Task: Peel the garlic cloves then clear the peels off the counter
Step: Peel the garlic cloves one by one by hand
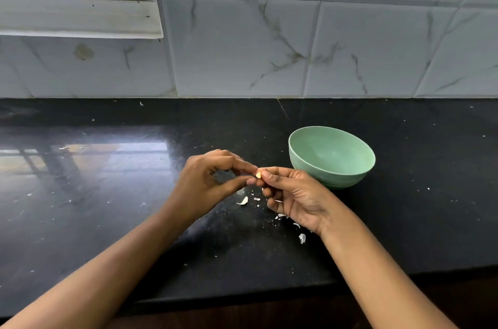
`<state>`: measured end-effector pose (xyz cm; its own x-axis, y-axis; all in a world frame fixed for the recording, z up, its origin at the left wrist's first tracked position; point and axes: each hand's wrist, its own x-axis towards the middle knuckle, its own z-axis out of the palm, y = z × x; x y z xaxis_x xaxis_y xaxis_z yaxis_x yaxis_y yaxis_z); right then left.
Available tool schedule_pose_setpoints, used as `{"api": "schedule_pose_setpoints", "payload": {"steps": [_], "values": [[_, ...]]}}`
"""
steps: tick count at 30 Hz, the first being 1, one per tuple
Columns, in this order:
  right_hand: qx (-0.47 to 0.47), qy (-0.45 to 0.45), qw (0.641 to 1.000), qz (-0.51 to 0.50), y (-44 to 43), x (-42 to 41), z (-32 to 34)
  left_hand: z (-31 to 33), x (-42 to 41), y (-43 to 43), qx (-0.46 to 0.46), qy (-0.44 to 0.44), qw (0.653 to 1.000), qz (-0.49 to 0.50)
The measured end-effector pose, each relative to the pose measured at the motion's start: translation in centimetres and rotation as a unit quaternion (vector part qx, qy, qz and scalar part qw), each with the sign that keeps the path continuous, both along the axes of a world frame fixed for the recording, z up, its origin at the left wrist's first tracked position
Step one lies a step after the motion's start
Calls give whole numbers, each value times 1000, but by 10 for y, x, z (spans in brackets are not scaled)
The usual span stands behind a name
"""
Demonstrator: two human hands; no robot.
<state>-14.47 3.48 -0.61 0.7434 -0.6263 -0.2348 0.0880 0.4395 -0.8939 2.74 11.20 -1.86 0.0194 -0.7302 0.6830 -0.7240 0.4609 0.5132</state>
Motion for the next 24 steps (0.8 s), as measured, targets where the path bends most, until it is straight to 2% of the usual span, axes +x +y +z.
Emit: {"api": "schedule_pose_setpoints", "payload": {"steps": [5, 12, 19, 24], "values": [[36, -60, 998, -8, 0, 1, -4, -2, -7, -5, -24, 22, 999, 11], [18, -60, 998, -6, 1, 1, -6, -3, -9, -4, -50, -4, 999, 17], [-92, -54, 991, -77, 3, 1, -7, -2, -15, -3, -33, 17, 998, 49], [-166, -12, 980, -108, 3, 1, -8, -3, -17, -2, -16, 0, 998, 66]]}}
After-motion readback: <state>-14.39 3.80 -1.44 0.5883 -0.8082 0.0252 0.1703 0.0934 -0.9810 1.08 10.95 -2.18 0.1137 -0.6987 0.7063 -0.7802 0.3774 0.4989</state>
